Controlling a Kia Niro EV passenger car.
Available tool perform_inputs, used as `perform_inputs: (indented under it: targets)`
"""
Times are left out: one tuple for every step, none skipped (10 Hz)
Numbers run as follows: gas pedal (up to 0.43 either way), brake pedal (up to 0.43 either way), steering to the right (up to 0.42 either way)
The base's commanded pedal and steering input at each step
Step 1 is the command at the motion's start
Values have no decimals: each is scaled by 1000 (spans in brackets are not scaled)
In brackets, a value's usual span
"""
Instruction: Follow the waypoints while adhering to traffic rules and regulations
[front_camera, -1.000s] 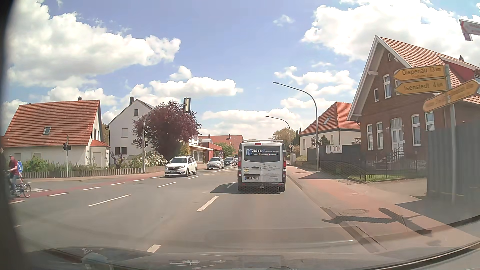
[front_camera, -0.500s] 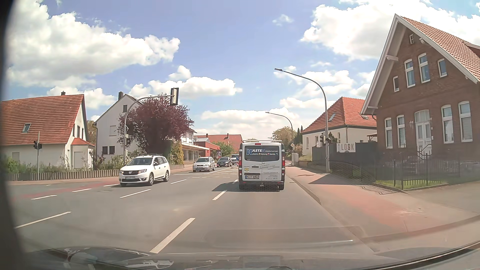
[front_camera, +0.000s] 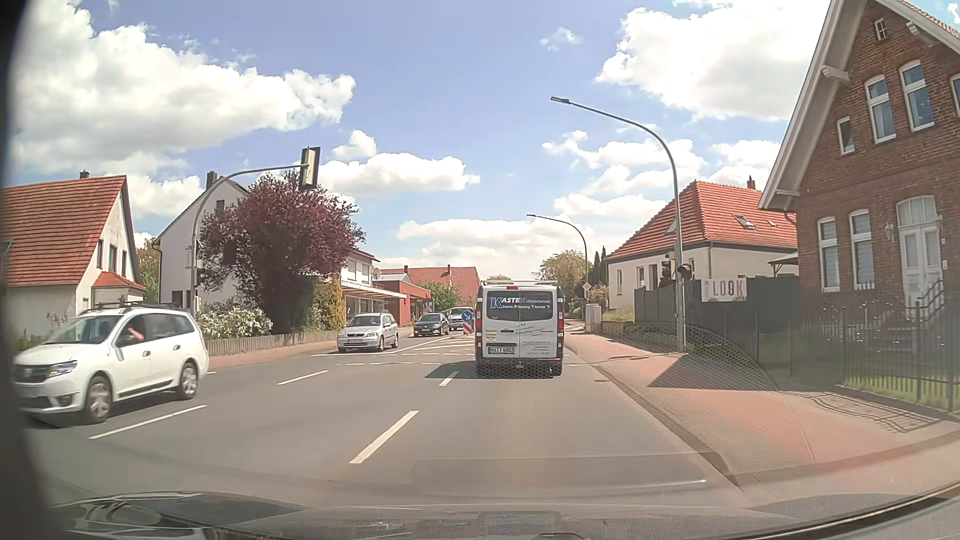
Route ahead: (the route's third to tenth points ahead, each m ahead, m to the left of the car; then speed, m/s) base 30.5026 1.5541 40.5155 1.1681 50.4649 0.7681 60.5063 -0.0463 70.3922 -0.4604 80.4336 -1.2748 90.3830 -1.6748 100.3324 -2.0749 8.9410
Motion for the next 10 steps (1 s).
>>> perform_inputs:
  targets:
    - [331,0,10]
    - [331,0,10]
    - [331,0,10]
    - [331,0,10]
    - [331,0,8]
    - [331,0,5]
    - [331,0,3]
    - [319,0,3]
    - [311,0,3]
    - [299,0,2]
